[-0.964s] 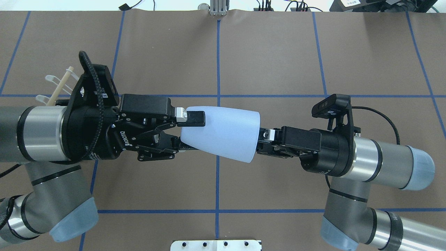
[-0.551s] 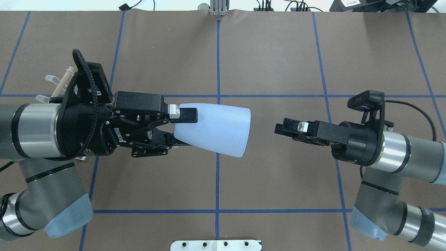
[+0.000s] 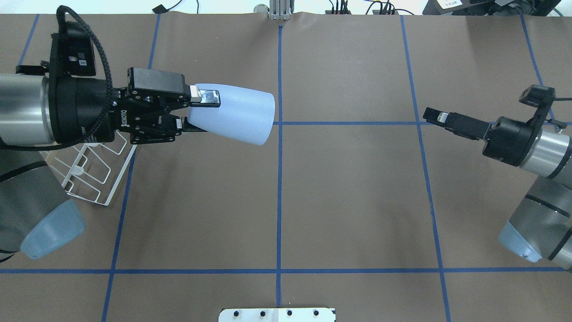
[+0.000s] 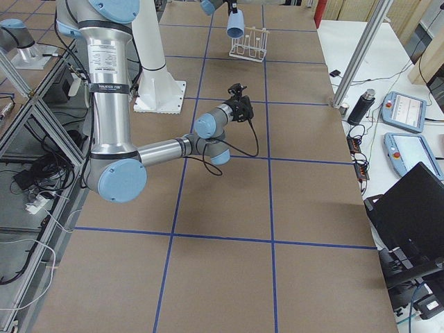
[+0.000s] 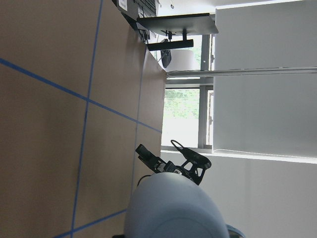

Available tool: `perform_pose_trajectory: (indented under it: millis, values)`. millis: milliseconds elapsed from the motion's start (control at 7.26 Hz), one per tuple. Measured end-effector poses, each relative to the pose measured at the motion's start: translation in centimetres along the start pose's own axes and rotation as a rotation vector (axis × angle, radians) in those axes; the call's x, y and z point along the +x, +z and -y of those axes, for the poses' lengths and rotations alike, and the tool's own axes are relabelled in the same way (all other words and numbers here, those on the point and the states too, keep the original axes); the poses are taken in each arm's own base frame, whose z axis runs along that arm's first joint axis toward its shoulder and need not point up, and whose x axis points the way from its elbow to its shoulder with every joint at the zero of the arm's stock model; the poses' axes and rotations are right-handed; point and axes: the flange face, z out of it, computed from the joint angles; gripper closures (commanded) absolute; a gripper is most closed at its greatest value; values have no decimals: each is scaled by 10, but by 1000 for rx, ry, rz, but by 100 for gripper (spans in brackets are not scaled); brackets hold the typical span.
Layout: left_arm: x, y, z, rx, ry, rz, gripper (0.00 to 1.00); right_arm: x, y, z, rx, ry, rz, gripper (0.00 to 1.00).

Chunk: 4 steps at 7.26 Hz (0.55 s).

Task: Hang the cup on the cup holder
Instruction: 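Open and withdraw the right gripper while the left gripper carries the cup toward the rack, then lower the cup with the left gripper onto a rack hook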

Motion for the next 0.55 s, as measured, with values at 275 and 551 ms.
perform_pose_trajectory:
  millis: [275,551]
  values:
    - [-14,-16,36,64,85,175,100,46,5,88,11,-213,-358,0]
    - [-33,-35,65,90,184,404,100,80,-9,169,-123,-449,-694,0]
